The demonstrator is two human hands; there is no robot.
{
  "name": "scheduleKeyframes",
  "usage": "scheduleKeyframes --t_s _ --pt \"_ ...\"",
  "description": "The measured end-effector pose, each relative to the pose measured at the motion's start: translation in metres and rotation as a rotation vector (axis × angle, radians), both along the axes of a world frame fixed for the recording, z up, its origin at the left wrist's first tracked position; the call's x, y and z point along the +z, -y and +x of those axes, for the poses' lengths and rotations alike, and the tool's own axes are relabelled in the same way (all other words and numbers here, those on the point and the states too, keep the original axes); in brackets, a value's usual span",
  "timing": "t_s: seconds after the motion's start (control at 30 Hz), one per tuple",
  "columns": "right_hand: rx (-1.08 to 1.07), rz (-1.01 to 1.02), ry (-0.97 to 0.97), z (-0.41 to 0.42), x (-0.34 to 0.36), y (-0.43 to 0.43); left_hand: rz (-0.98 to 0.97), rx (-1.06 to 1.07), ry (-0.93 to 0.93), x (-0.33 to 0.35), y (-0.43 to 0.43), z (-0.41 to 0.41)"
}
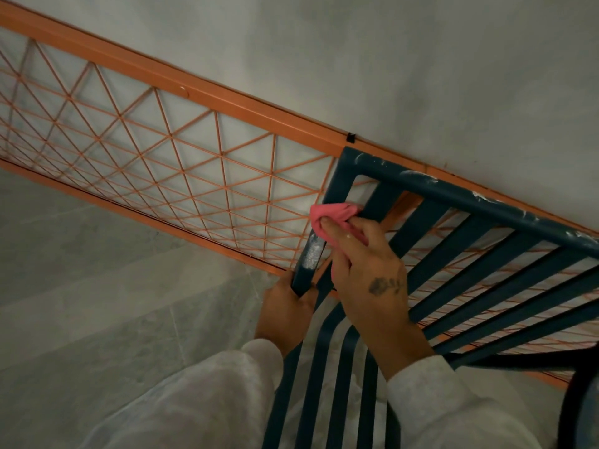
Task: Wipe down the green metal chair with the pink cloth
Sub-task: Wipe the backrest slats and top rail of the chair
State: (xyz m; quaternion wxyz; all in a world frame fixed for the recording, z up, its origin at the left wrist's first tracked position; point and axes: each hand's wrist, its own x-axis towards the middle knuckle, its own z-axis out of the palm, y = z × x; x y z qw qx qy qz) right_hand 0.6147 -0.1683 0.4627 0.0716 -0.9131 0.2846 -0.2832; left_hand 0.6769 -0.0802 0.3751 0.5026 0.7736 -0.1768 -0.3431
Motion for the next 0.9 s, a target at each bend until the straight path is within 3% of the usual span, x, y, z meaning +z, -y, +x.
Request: scheduleKeyframes --t_s 0.1,0.23,0.3,0.37,0.47,0.77,0.9 --pt "0.014 0.151 0.108 0.003 0.01 0.001 -0.01 0.004 -0.009 0.0 0.001 0.001" --pt "-0.016 0.506 0.243 -0.006 0.015 0.007 -0.023 -0.01 -0.011 0.0 0.001 0.001" --pt "0.06 0.393 0.203 -0.01 0.017 0.004 -0.019 -0.003 0.0 -0.001 0.0 0.002" --pt "0.127 0.175 0.025 -0.015 0.007 -0.003 -0.017 -0.002 0.0 -0.001 -0.001 0.002" --pt "0.057 0.042 -0.161 -0.015 -0.015 -0.01 -0.026 -0.011 0.016 -0.001 -0.001 0.001" --pt "0.035 0.045 0.163 0.006 0.006 0.013 0.002 0.0 0.008 0.0 0.0 0.0" --pt "0.102 -0.027 -0.074 -0.009 -0.015 -0.004 0.007 -0.002 0.041 -0.002 0.0 0.0"
